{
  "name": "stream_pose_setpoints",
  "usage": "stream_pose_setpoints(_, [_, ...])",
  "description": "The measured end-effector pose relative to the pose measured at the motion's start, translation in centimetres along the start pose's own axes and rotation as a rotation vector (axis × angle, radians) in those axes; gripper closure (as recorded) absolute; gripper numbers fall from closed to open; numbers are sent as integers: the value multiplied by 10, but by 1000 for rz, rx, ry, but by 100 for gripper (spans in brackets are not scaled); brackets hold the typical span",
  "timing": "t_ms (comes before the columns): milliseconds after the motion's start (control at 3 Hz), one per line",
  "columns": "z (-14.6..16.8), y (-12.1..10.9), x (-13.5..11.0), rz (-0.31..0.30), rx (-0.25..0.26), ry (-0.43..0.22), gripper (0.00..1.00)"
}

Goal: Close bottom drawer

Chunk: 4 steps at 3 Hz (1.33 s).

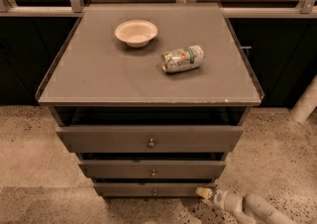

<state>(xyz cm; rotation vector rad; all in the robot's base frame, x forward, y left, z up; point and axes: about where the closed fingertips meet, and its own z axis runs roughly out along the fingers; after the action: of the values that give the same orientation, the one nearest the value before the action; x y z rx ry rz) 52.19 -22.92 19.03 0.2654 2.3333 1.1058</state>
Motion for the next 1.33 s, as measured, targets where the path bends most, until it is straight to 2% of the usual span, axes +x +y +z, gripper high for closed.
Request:
stream_pose_setpoints(333, [-2, 0, 3, 0, 0, -1, 100])
stream_pose_setpoints(667, [-6, 3, -2, 16, -5, 34, 100])
stream_pose_setpoints(1000, [-50, 21, -28, 39, -33, 135, 100])
stream_pose_setpoints(1333, [-103, 44, -57, 40, -73, 139, 100])
